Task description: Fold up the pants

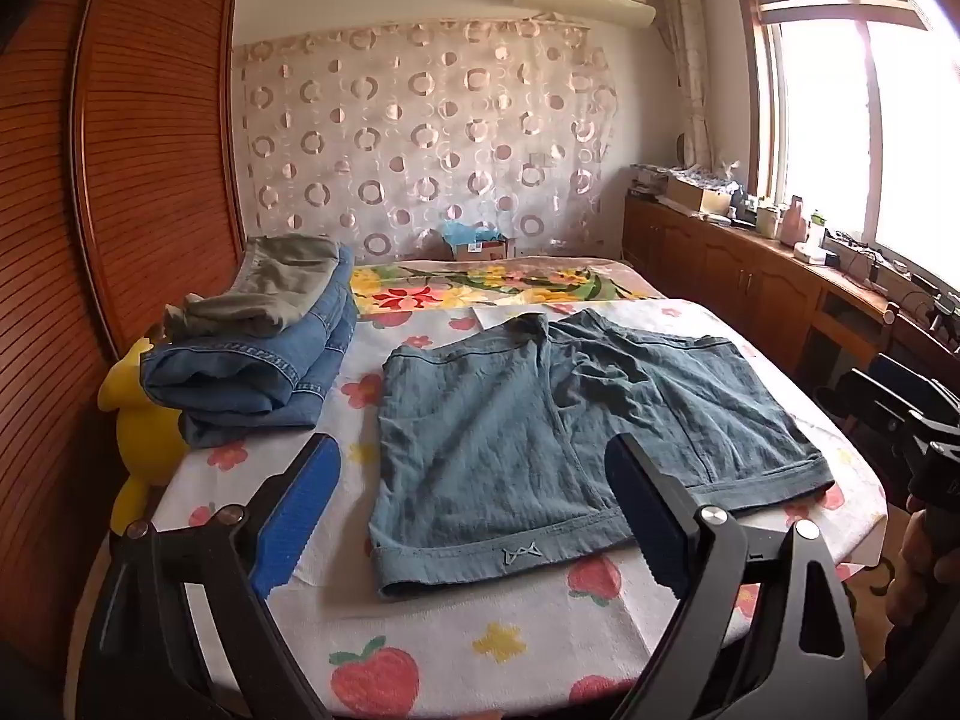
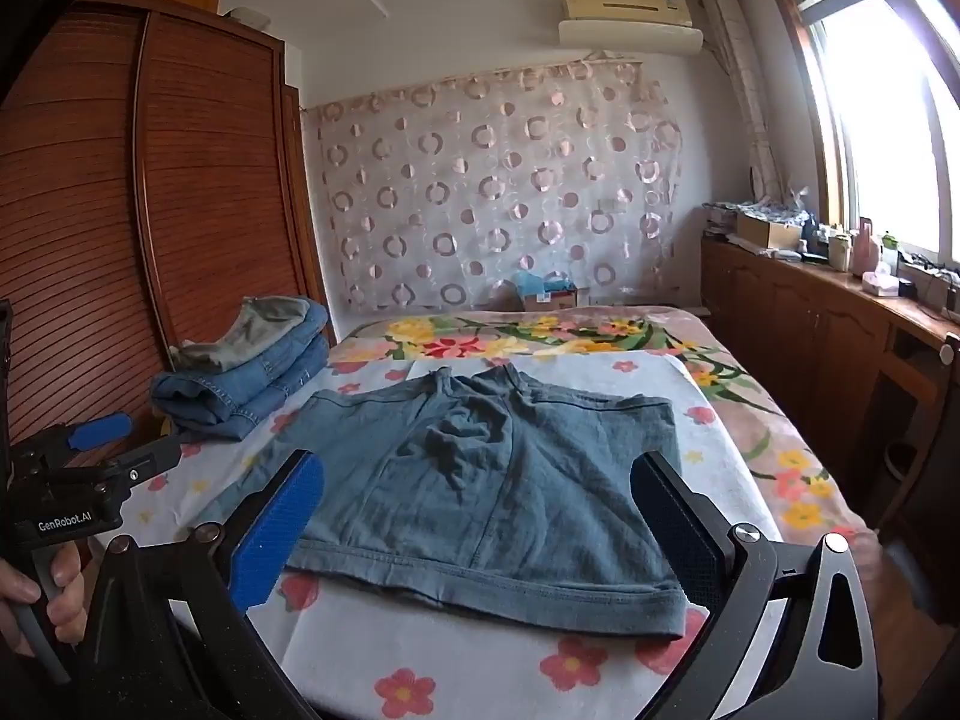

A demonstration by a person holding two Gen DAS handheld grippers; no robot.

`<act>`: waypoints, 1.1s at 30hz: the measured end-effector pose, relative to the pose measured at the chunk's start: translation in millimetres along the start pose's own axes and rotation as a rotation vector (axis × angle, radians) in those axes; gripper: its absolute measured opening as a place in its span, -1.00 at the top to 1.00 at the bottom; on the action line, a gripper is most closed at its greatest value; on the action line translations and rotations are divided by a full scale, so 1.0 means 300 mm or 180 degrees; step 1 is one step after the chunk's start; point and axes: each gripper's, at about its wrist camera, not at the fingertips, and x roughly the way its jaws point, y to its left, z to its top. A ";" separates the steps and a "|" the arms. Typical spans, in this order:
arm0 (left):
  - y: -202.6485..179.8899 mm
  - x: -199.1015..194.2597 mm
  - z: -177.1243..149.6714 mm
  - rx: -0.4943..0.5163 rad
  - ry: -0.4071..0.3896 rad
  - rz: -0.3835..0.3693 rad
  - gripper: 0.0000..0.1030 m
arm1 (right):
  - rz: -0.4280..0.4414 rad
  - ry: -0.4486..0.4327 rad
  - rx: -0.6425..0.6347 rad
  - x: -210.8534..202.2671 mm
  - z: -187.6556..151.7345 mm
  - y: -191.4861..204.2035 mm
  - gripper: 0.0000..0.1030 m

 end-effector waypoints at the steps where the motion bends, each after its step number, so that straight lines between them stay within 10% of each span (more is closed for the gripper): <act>1: 0.001 0.000 0.000 -0.0009 0.0002 -0.0010 -0.76 | -0.0002 -0.0005 0.0007 -0.002 0.000 0.000 -0.98; 33: -0.007 -0.010 0.000 -0.0022 0.0034 -0.0039 -0.76 | 0.0016 0.0078 0.0049 0.008 -0.017 0.016 -0.98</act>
